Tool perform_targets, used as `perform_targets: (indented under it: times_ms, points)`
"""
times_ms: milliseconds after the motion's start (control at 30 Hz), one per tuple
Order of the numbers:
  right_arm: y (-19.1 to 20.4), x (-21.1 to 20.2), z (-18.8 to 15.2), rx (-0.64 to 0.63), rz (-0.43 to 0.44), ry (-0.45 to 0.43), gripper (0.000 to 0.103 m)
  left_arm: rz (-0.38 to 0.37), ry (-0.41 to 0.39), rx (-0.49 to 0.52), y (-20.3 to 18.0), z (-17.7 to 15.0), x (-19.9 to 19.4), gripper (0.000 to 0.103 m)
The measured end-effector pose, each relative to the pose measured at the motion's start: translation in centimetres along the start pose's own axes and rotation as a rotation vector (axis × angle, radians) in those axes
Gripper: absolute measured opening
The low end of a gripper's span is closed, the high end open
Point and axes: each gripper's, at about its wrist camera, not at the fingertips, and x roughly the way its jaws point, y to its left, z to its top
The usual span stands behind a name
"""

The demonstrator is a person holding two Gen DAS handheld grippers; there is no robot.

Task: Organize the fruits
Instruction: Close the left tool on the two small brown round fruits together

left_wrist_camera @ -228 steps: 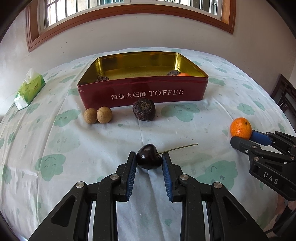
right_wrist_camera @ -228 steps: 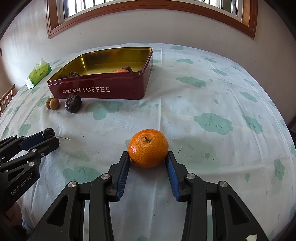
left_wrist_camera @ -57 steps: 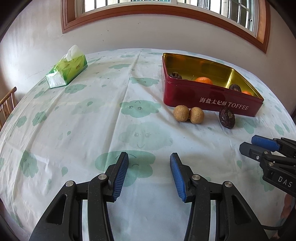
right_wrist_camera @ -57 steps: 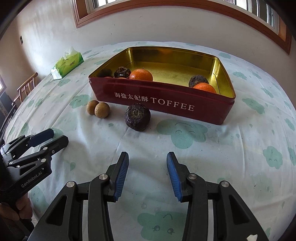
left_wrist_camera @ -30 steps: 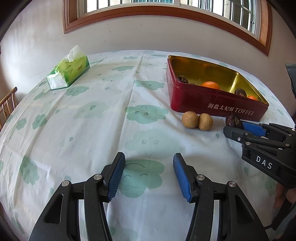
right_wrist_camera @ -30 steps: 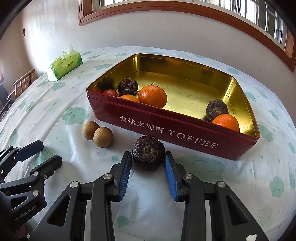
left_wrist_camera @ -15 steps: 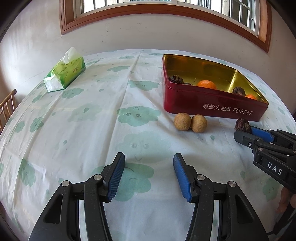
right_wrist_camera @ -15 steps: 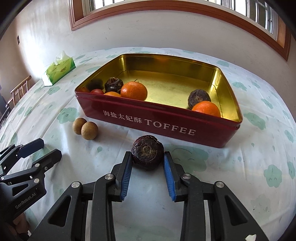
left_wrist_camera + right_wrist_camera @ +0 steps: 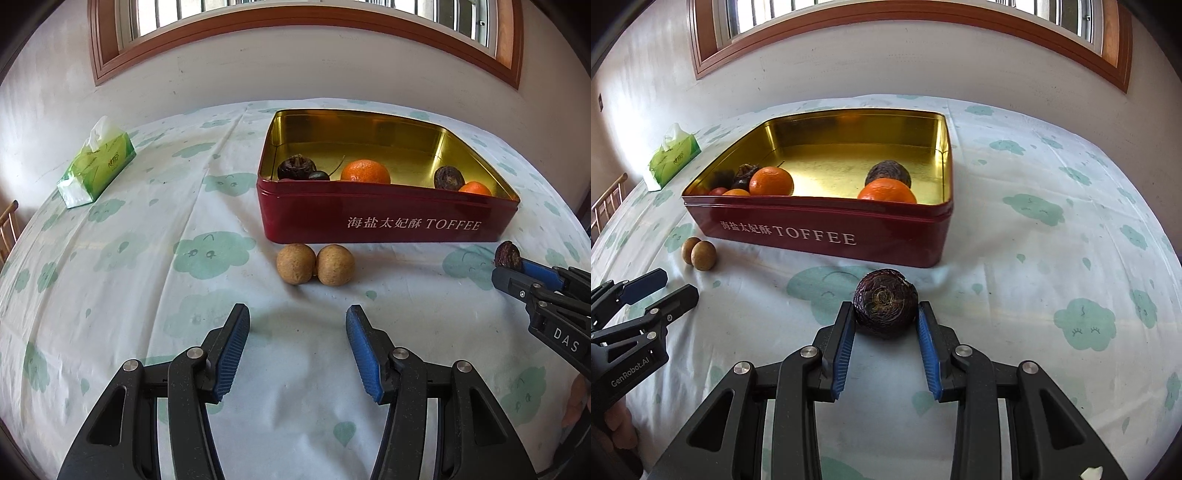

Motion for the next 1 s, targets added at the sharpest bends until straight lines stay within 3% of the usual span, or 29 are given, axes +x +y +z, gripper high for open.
perform_targets:
  times_ms: [1000]
  points:
    - [-1.3, -0.1, -0.1, 0.03, 0.012, -0.01, 0.032, -0.026, 0.014, -0.011, -0.9, 2.4, 2.1, 0.056]
